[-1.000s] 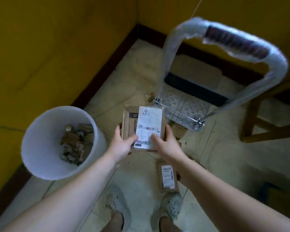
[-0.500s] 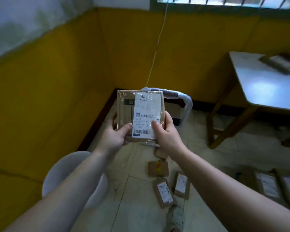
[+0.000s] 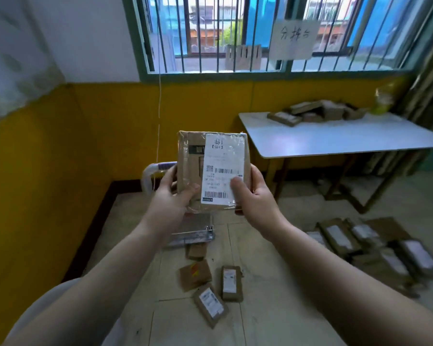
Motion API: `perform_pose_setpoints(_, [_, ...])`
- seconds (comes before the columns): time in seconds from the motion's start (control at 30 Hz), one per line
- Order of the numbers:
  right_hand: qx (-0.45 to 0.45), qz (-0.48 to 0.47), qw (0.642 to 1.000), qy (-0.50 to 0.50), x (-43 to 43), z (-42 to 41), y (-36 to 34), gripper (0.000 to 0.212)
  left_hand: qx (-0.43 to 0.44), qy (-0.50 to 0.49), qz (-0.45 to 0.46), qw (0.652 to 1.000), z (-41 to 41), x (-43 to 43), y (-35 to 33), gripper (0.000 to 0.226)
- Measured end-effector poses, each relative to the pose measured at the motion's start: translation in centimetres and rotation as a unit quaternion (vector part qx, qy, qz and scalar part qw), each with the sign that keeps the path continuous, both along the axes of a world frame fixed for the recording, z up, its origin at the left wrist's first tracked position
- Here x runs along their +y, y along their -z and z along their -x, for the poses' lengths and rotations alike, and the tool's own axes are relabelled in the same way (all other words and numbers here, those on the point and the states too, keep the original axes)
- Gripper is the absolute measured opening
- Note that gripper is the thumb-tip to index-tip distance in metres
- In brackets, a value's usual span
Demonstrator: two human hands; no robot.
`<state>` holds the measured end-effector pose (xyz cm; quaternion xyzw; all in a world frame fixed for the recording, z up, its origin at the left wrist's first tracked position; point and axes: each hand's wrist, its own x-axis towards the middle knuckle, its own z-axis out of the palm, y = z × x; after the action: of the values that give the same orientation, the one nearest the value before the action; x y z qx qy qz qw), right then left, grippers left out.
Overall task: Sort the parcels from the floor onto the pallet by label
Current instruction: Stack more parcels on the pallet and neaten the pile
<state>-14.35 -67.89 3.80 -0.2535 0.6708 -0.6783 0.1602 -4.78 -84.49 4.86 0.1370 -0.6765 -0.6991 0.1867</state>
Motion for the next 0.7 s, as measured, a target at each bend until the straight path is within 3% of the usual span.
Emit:
perform_pose_setpoints(0.17, [0.012, -0.019, 0.995, 0.100, 12.8, 0.9, -1.1, 0.032, 0.010, 0.073, -0.003, 0.997, 3.5, 11.8, -0.8, 0.052])
perform_pose_setpoints(0.43, [0.017, -0.042, 0.964, 0.264, 36.1, 0.8, -2.6, 0.041, -0.005, 0.218, 0.013, 0.976, 8.5, 34.0, -1.4, 0.064])
perform_pose_setpoints(0.7, [0.011, -0.042, 0.939, 0.341, 48.9, 1.1, -3.0, 0.031, -0.018, 0.288, 0.038, 0.957, 11.7, 46.6, -2.4, 0.062])
